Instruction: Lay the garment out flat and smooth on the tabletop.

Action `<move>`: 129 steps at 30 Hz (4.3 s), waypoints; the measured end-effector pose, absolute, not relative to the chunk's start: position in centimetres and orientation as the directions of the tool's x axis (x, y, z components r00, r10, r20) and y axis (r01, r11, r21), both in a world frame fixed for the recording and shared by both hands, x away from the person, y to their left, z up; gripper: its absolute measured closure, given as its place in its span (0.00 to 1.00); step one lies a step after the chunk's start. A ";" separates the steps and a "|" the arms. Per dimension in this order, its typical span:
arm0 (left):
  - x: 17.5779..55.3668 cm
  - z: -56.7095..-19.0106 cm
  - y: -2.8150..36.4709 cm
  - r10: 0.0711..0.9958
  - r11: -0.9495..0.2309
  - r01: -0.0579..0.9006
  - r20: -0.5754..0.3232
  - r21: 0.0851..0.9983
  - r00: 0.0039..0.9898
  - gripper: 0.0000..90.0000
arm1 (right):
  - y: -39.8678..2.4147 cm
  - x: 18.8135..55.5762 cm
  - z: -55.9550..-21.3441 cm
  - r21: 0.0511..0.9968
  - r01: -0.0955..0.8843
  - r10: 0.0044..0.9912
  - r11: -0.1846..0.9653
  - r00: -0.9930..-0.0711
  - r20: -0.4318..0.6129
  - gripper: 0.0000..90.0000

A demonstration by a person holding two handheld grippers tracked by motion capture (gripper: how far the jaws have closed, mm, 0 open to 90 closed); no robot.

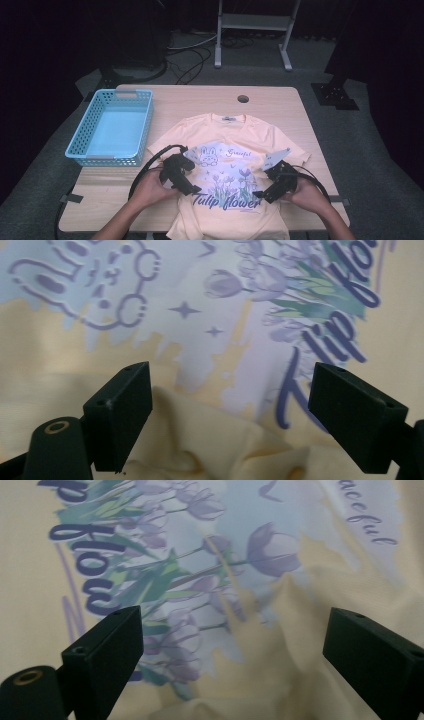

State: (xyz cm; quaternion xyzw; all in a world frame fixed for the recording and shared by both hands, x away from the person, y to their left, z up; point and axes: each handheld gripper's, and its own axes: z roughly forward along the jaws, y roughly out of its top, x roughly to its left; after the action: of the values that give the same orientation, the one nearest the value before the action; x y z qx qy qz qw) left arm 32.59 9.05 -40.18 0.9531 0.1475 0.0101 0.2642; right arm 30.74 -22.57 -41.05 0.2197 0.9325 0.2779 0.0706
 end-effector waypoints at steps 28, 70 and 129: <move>33.9 -41.8 8.5 0.265 -0.847 0.238 -0.011 0.476 0.964 0.19 | -22.6 32.5 -43.1 0.537 0.357 0.421 0.764 -0.907 0.003 0.04; 37.6 -40.7 8.6 0.399 -0.708 0.376 -0.101 0.598 0.912 0.12 | -22.5 36.2 -42.7 0.681 0.454 0.590 0.574 -0.806 0.040 0.07; 28.0 -39.7 15.0 0.458 -0.589 0.401 -0.119 0.702 0.881 0.12 | -31.0 26.1 -42.6 0.756 0.487 0.696 0.438 -0.716 0.058 0.07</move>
State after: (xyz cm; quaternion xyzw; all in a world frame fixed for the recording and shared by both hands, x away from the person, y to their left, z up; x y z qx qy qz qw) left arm 27.96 15.02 -39.67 0.8906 0.2410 0.0373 0.3838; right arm 26.05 -31.05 -42.60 0.3528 0.8376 0.3956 0.1320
